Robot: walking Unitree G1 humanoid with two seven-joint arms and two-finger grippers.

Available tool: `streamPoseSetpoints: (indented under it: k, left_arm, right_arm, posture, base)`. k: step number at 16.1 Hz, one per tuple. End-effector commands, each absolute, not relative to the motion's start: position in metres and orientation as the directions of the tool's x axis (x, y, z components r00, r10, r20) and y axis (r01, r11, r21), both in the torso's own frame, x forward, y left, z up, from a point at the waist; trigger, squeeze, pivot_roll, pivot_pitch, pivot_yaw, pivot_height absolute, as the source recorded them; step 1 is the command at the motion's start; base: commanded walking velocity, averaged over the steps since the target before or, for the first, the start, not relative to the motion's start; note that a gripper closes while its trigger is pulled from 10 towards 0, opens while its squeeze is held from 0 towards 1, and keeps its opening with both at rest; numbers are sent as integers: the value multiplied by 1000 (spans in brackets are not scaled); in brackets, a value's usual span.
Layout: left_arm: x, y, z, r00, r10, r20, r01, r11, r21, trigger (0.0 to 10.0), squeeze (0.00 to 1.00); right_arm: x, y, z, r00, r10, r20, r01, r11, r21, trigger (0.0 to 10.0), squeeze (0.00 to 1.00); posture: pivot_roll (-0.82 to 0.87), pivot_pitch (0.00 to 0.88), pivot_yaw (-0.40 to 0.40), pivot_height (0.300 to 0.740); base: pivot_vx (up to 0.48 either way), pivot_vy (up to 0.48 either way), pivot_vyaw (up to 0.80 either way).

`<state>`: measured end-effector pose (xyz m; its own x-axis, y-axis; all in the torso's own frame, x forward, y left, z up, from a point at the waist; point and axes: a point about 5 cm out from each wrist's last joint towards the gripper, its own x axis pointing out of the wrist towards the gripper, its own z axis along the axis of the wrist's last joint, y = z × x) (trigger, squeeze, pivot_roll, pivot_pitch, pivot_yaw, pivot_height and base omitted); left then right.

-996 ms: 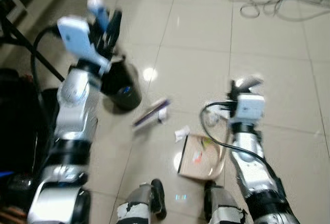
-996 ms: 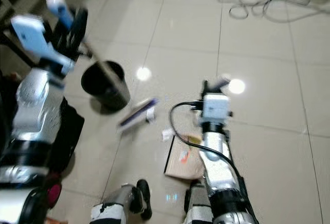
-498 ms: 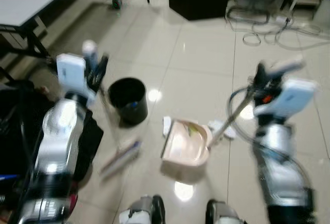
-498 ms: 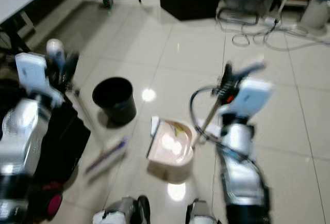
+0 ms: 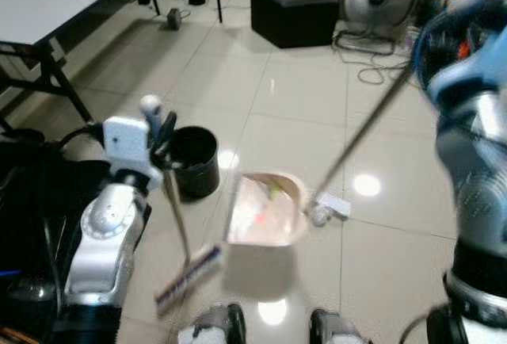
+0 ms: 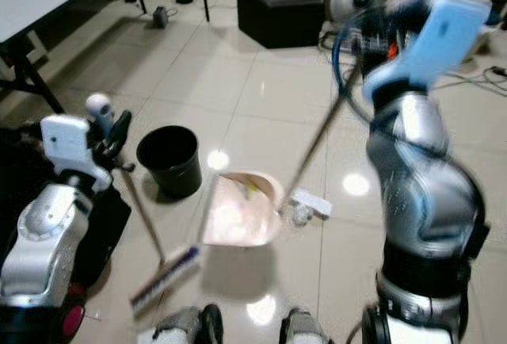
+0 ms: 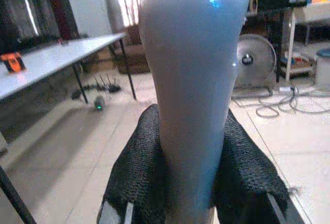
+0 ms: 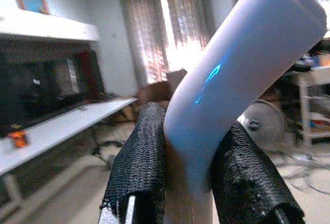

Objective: Sweep floor

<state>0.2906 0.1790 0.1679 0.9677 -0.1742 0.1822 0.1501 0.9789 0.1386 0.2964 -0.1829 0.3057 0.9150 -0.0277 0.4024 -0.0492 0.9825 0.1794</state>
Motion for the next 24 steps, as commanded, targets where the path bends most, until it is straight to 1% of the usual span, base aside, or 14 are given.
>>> streamPoseSetpoints:
  k: [1, 3, 7, 11, 13, 16, 19, 21, 24]
  left_arm:
    - [287, 179, 174, 964, -170, 204, 137, 977, 164, 10000, 0]
    - [286, 179, 178, 963, -153, 223, 117, 979, 167, 10000, 0]
    - [286, 182, 180, 967, -132, 217, 97, 981, 166, 10000, 0]
    - [283, 174, 175, 966, -177, 188, 139, 970, 201, 10000, 0]
    - [283, 170, 174, 962, -206, 179, 163, 960, 229, 10000, 0]
    - [282, 171, 174, 962, -213, 173, 169, 957, 238, 10000, 0]
    - [283, 170, 173, 959, -234, 159, 190, 950, 248, 10000, 0]
    - [285, 168, 174, 956, -248, 156, 204, 945, 256, 10000, 0]
    - [284, 169, 173, 961, -228, 159, 186, 952, 242, 10000, 0]
  right_arm:
    - [292, -176, 325, 891, 25, 453, -116, 978, 175, 10000, 0]
    - [293, -174, 330, 894, 38, 447, -134, 973, 185, 10000, 0]
    - [294, -176, 331, 904, 28, 428, -120, 974, 191, 10000, 0]
    - [292, -180, 329, 911, -7, 413, -99, 967, 236, 10000, 0]
    - [291, -183, 330, 911, -19, 412, -93, 964, 249, 10000, 0]
    - [289, -183, 329, 912, -24, 410, -87, 964, 251, 10000, 0]
    - [287, -183, 329, 909, -41, 414, -75, 963, 259, 10000, 0]
    - [285, -188, 331, 904, -64, 423, -56, 963, 264, 10000, 0]
    - [286, -194, 330, 905, -74, 420, -46, 962, 269, 10000, 0]
  posture:
    - [-48, 38, 52, 740]
    - [-38, 31, 53, 740]
    - [-35, 28, 62, 740]
    - [-3, 39, 87, 740]
    - [8, 39, 82, 740]
    - [7, 45, 87, 740]
    - [6, 44, 109, 740]
    - [-4, 42, 96, 740]
    - [-10, 36, 84, 740]
  base:
    - [0, 0, 0]
    - [0, 0, 0]
    - [290, 0, 0]
    - [292, 0, 0]
    - [294, 0, 0]
    - [295, 0, 0]
    - [296, 0, 0]
    - [292, 0, 0]
    - [294, 0, 0]
